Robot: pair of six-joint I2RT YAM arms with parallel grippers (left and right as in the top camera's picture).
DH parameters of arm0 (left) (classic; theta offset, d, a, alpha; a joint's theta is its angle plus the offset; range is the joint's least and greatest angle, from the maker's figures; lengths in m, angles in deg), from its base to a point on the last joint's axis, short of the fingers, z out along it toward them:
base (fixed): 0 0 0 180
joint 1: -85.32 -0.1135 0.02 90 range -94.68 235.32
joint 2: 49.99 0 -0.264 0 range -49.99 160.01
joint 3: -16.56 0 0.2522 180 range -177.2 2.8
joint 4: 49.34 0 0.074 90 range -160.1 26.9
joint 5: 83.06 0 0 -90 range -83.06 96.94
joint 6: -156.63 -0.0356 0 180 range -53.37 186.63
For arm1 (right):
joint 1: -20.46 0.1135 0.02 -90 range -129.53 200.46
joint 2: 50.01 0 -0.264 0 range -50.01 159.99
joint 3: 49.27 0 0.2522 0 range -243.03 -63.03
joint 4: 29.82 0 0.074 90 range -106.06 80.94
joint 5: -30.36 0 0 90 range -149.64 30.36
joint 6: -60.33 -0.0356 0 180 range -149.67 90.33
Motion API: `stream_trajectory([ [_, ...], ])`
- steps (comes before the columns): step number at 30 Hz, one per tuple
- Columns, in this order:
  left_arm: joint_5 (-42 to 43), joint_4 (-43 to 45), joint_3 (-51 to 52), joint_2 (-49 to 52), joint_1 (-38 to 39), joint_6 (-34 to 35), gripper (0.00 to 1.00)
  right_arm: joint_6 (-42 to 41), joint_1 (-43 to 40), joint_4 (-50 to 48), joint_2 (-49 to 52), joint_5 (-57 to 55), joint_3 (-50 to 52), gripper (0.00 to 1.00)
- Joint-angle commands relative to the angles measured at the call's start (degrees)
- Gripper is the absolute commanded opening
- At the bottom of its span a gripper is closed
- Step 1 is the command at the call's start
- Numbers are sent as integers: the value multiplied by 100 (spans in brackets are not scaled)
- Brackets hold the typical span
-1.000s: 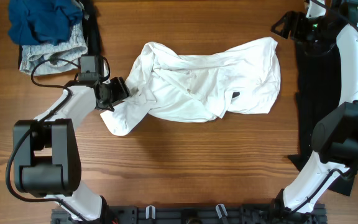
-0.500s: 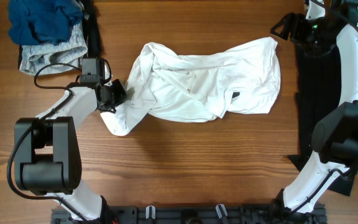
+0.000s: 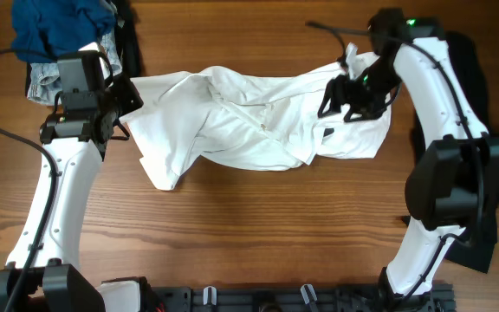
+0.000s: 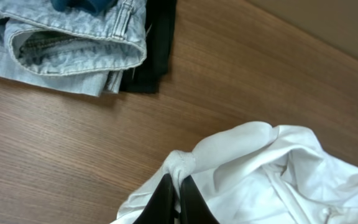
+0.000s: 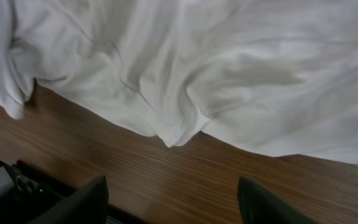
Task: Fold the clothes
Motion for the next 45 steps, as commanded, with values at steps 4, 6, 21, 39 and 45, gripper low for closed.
stream_trajectory([
  [4,-168,-4,-37,-20,-17,-293,4,-321,35,-649,-461,-107,1617,65],
  [6,-164,-7,-37,-20,-15,-291,4,-481,50,-1390,-562,28,2031,65],
  [21,-136,-374,-35,63,-11,-219,4,-1812,1121,-2813,-560,-2208,2260,68],
  [39,-138,-433,-35,72,-11,-138,4,-2249,1067,-3792,-564,-1386,2227,4],
  [45,-140,-861,-20,72,-11,-138,58,-2389,457,-3748,-787,-1484,2166,4],
])
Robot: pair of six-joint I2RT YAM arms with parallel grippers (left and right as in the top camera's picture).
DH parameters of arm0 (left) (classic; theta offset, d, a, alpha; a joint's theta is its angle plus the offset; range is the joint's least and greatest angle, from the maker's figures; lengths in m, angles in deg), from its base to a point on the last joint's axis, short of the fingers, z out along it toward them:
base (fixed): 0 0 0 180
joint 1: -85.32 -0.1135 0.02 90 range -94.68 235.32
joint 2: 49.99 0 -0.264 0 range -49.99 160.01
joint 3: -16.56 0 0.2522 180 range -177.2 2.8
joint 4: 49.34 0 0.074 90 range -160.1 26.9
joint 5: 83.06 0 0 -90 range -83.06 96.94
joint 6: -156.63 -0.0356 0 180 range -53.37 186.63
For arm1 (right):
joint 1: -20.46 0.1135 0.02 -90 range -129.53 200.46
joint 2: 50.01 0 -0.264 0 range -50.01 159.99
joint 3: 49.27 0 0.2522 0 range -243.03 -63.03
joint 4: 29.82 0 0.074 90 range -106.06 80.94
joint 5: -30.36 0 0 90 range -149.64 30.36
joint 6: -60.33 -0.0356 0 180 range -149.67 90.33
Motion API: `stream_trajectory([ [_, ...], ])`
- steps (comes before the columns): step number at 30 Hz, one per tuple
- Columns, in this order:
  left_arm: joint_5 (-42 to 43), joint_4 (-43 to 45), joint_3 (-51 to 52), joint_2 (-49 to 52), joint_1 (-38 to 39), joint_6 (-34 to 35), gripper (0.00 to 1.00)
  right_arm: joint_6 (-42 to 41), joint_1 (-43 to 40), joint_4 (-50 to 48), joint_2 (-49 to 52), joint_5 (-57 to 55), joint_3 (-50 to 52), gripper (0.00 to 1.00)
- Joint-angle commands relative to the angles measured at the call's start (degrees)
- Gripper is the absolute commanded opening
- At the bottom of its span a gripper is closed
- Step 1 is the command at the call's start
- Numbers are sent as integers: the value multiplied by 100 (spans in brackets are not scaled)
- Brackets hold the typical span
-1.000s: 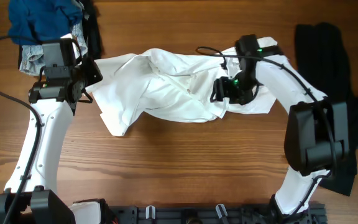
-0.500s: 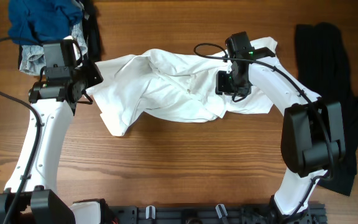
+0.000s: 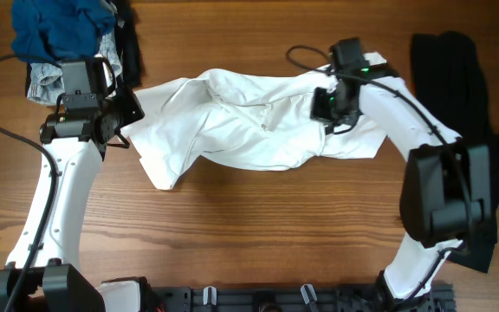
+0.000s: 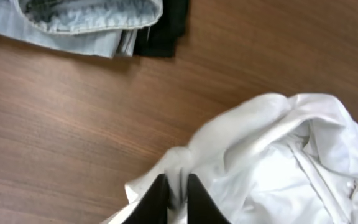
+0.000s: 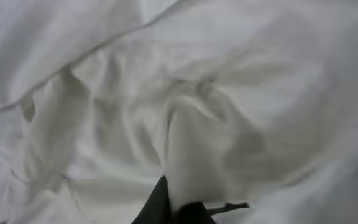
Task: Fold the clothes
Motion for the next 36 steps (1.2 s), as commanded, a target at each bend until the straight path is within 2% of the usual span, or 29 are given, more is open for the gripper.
stream_trajectory([
  [1,-74,-219,-20,66,-9,-4,67,-72,-168,-7,-201,-63,-42,4],
  [2,-74,-278,-20,66,-9,-4,79,-72,-168,-9,-197,-129,-42,4],
  [5,-72,-527,-20,68,-9,-4,86,-57,-168,-39,-197,-170,-42,4],
  [8,63,-1241,2,111,-9,-4,80,61,-168,-37,-197,-168,-42,4],
  [9,181,-1399,63,168,-9,-4,72,76,-168,-46,-197,-168,-42,4],
  [11,251,-1360,387,317,22,-4,64,81,-168,-59,-197,-168,-42,4],
  [15,299,-605,981,619,42,621,62,101,-168,-59,-197,-168,-42,4],
  [17,291,-282,1154,763,42,625,58,101,-168,-59,-197,-168,-42,4],
  [20,238,654,1405,1141,39,625,54,127,-168,-55,-197,-210,-42,4],
  [27,-122,1217,1405,1886,39,625,56,190,-168,-52,-197,-212,-42,4],
  [31,-291,1259,1399,1886,39,619,59,195,-168,-50,-197,-212,-42,4],
  [36,-474,1279,1381,1725,39,599,58,225,-168,-72,-197,-260,-42,4],
])
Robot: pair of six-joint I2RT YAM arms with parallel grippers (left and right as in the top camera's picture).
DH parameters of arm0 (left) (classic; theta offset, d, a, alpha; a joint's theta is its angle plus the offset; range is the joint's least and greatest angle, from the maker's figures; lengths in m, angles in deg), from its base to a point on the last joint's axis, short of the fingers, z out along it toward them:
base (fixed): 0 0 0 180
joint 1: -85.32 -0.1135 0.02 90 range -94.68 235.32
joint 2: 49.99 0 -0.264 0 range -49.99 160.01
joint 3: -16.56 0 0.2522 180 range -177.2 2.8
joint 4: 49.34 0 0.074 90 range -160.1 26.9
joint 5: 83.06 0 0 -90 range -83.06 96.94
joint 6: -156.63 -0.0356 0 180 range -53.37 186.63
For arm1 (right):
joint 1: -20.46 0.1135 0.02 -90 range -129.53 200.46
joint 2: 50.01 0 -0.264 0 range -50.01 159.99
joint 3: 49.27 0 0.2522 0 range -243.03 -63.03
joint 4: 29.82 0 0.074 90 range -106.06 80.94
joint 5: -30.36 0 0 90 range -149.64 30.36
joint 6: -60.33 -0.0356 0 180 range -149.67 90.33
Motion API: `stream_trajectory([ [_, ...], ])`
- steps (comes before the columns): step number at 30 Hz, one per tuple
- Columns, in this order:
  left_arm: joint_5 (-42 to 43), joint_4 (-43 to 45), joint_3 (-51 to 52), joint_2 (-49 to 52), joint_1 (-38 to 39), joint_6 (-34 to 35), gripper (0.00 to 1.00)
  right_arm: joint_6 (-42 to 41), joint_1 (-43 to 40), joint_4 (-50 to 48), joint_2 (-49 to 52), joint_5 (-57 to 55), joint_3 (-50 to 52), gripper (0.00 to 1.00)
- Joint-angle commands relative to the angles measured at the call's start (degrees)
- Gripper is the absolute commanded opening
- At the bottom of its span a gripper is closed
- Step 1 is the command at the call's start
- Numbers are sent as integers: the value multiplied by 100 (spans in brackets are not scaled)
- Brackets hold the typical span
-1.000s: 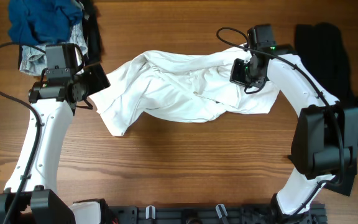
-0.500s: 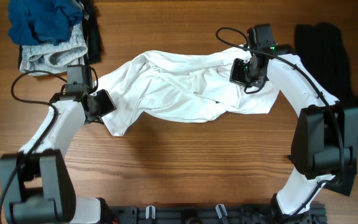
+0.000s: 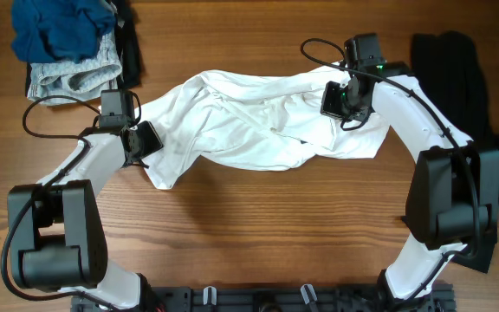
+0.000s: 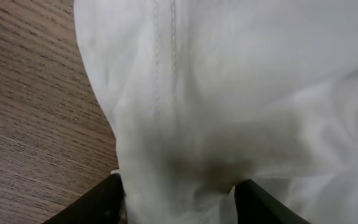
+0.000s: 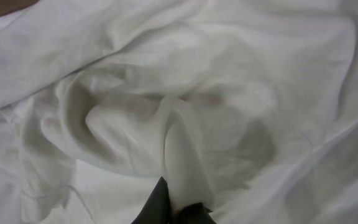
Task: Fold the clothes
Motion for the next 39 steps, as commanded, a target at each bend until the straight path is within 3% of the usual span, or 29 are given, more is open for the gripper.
stream_trajectory([
  [1,-321,-2,79,109,-7,11,55,116,17,-37,-116,-162,-39,4],
  [5,-317,37,79,111,-7,15,34,116,17,-48,-116,-162,-39,4],
  [6,-317,37,79,111,-7,15,25,116,17,-44,-116,-162,-39,4],
  [11,-319,13,31,87,-7,13,4,111,17,-33,-116,-153,-39,4],
  [16,-595,-1381,-1213,-564,-13,-317,6,122,17,-50,-184,-136,-52,4],
  [19,-619,-1429,-1421,-861,-11,-332,14,120,17,-20,-188,-136,-52,4],
  [21,-616,-1510,-1408,-822,-11,-330,4,122,17,7,-188,-138,-50,4],
  [27,-621,-1569,-1429,-688,-11,-470,4,240,17,-2,-203,-127,-87,4],
  [36,-584,-1897,-3801,-1497,-11,-507,4,623,-933,1097,-1825,260,-2015,4],
  [39,-13,-1589,-4581,-1790,-11,-505,4,671,-1519,1314,-2343,713,-2715,4],
])
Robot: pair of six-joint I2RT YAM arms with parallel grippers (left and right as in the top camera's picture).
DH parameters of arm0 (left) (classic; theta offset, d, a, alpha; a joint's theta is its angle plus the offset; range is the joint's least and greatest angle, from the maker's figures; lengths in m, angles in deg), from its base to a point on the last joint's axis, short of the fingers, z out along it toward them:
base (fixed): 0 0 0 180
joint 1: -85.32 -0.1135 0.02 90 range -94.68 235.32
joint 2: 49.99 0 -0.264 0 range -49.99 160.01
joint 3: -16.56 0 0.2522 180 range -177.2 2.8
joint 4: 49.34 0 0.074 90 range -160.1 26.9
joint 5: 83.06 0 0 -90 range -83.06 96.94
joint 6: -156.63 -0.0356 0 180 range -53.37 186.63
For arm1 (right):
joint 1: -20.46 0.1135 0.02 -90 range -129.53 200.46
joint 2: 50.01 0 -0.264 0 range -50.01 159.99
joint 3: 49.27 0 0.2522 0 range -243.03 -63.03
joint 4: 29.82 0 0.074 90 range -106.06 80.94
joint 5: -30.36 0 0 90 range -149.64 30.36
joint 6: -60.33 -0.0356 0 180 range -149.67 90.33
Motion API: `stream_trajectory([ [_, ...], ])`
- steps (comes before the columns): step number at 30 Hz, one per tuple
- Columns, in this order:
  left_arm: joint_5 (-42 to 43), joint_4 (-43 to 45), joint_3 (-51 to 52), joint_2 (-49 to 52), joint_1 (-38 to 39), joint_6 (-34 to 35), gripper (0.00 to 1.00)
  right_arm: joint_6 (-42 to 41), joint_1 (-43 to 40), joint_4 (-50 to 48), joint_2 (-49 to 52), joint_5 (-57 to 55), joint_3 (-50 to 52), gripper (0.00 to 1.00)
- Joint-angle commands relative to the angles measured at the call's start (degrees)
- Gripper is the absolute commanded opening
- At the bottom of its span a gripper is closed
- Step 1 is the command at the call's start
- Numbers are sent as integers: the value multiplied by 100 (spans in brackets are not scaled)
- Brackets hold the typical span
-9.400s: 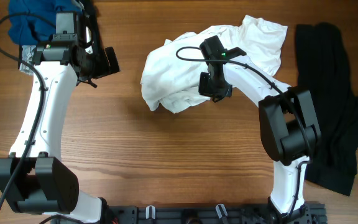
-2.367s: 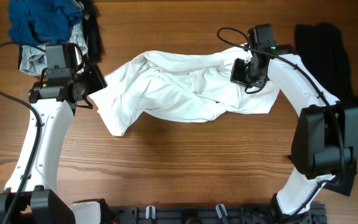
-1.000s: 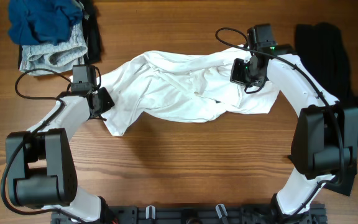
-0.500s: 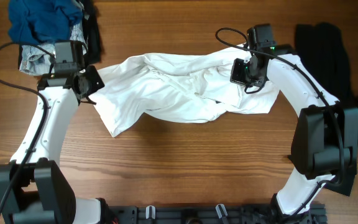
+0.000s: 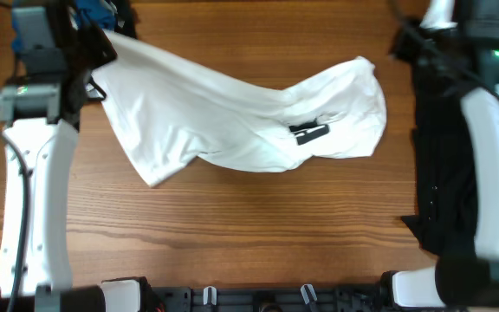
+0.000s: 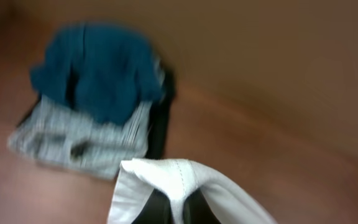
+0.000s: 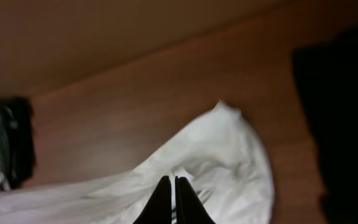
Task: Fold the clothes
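Observation:
The white shirt [image 5: 232, 113] runs crumpled across the table from the back left to the right, with a dark label [image 5: 308, 131] showing. My left gripper [image 6: 176, 210] is shut on a stitched hem of the shirt [image 6: 185, 174] and holds that end raised at the back left [image 5: 98, 54]. My right gripper [image 7: 174, 194] is high above the shirt's right part [image 7: 229, 155]. Its fingers are shut, and no cloth bulges between them.
A pile of clothes sits at the back left corner under my left gripper: a blue garment [image 6: 98, 68] on pale jeans [image 6: 73, 143], with a black piece [image 6: 165, 121] beside it. Black clothes [image 5: 444, 173] lie along the right side [image 7: 340, 112].
My left gripper was open around the shirt's lower left edge; now it is shut on a hem, raised at the back left. My right gripper no longer holds the fold and is high up.
First my left gripper held the shirt's left bunch while the right was open over the right side. Then the right was shut on a fold. Then the left was open lower on the edge. Now the left holds a hem raised and the right is off the shirt.

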Motion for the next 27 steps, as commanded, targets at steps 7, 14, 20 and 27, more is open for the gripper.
stream_trajectory([
  [7,1683,140,-1300,-671,68,-70,4,649,-968,1139,-680,1593,-1191,5],
  [14,1495,-33,-1298,-358,105,-76,4,964,562,1443,925,2098,-1075,68],
  [20,944,-334,-1298,-348,101,-160,4,1255,1851,774,3128,2098,-1075,78],
  [27,643,-833,-1298,-188,101,-160,4,1867,2756,72,4245,1932,-1075,79],
])
